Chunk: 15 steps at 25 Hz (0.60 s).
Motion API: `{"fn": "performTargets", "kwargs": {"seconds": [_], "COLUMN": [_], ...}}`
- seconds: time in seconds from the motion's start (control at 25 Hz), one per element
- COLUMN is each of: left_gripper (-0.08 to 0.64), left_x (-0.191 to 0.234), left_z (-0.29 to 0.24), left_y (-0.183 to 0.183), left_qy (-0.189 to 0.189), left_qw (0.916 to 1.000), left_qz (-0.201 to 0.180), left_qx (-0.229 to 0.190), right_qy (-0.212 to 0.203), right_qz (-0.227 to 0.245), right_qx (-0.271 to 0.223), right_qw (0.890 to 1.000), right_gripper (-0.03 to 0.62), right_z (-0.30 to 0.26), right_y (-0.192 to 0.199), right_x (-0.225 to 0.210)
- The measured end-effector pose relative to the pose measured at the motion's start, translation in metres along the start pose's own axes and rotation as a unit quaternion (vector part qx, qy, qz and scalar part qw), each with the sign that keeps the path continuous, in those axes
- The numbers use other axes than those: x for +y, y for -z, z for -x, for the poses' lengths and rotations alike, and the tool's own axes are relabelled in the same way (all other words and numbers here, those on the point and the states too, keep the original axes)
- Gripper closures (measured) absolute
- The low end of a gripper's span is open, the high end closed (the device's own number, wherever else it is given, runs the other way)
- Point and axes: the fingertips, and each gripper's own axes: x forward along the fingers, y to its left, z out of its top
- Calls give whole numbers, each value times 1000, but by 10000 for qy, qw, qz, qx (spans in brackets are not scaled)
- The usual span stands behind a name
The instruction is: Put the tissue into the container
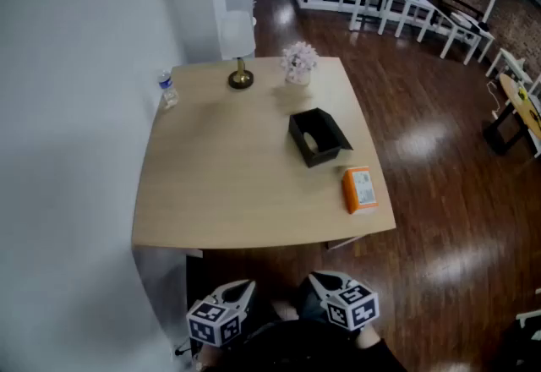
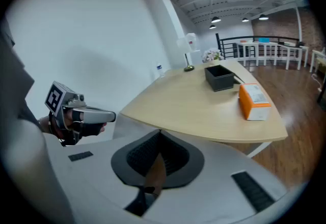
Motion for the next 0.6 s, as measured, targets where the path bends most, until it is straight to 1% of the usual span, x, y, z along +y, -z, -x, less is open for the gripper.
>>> {"fn": "performTargets", "kwargs": {"seconds": [0.16,0.24,0.36,0.4,0.44,0.48,0.52,0.6], "left_gripper": [555,555,554,555,554,554,554,554], "left_x": [14,23,32,33,35,38,42,55], "left_z": [-31,-50,-78,-87,-95,-104,-113,-129], "left_y": [-32,-50,-79,-89,-98,-106,-115,-132], "left_qy": [-110,-143,-192,-205,-230,-275,-338,-492], "left_qw": [9999,9999,9997,9997,9997,9995,9991,9983], "left_qz": [9,-52,-112,-111,-125,-151,-174,-164], "left_qx": [-65,-67,-26,-5,37,99,166,257], "right_qy": [809,1244,1707,1849,2007,2165,2296,2423], "right_qz": [148,75,-120,-157,-185,-219,-260,-336], "right_qx": [-173,-280,-415,-402,-356,-294,-218,-33], "right_qw": [9965,9918,9844,9818,9788,9756,9727,9696], "right_gripper": [588,571,332,217,166,134,113,96], "right_z": [-2,-5,-18,-23,-28,-34,-42,-60], "right_y": [-33,-54,-80,-88,-94,-98,-100,-104], "right_x": [-79,-124,-199,-223,-248,-272,-294,-327]}}
